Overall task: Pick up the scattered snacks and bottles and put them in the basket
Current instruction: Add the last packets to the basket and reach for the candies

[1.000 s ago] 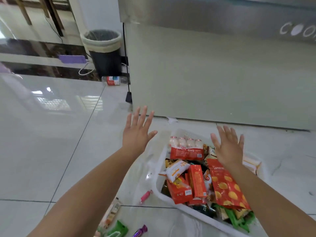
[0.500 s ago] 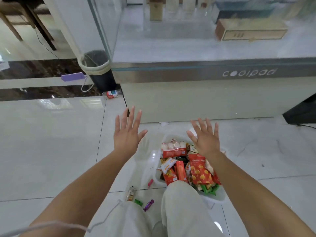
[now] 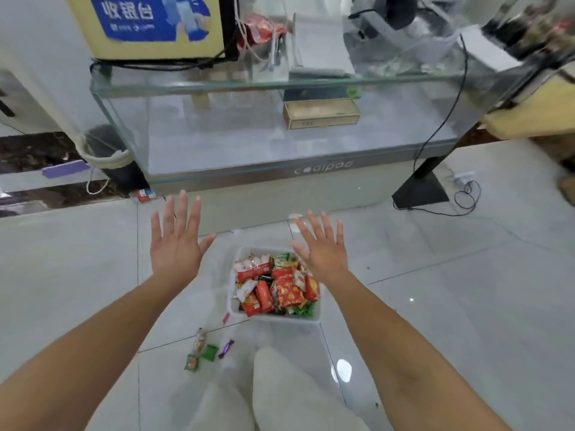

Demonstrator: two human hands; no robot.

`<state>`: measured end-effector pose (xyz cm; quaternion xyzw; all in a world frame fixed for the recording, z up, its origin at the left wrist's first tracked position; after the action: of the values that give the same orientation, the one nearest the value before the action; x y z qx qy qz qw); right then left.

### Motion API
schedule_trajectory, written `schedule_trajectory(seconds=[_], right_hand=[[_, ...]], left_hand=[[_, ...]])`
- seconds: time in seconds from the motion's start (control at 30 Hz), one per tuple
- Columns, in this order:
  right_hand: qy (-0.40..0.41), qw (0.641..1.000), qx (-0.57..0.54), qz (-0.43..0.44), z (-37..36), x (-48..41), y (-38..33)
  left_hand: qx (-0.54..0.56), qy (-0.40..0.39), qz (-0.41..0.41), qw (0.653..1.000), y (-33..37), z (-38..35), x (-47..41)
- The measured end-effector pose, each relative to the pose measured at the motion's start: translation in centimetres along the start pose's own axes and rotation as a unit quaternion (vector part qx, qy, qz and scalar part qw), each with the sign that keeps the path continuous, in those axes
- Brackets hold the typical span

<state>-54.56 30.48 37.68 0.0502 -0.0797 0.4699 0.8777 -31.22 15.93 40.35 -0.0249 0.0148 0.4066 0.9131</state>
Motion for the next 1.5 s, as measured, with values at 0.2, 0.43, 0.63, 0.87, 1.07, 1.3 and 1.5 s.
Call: schedule_trajectory(seconds=[0.2,0.43,0.63,0.87,1.07,1.3,1.5], right_hand=[[0.004,1.0,0.018,0.006,2.1,1.4,5.2],[0.003,0.995,0.05,0.088,2.7,-1.9,12.0],[-0.013,0.974,0.063,0.218,4.6,-5.0,18.1],[0.013,0.96,0.054,0.275,8.0,-6.9,22.3],[0.003,0.948,0.062,0.311,7.6,-7.7,24.5],[0.008,0.909,0.071,0.411,8.2,-12.3,25.8],[0.03,0.846,0.06,0.53,8.8,-15.0,29.5]], left_hand=[[-0.006,-0.004,-0.012,1.0,4.5,2.7,-0.1],[-0.027,-0.018,0.06,0.998,12.1,2.3,-0.2],[-0.018,-0.006,0.214,0.977,21.0,3.6,1.2],[-0.022,-0.005,0.3,0.954,27.7,5.4,2.5],[-0.009,-0.022,0.327,0.945,31.8,5.4,0.9],[-0.013,-0.025,0.424,0.905,37.6,5.4,0.0],[-0.04,-0.032,0.565,0.823,48.7,4.9,0.6]])
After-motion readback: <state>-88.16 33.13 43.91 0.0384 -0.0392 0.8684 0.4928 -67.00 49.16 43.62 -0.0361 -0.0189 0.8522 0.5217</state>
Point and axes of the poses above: each hand's wrist, its own x-axis away from the middle knuckle, its own z-axis out of the back of the hand, y = z × x, the point moved 7 cm from there along -x, towards the middle knuckle, and after that the axes turned 10 degrees about -z, right-handed, at the moved point
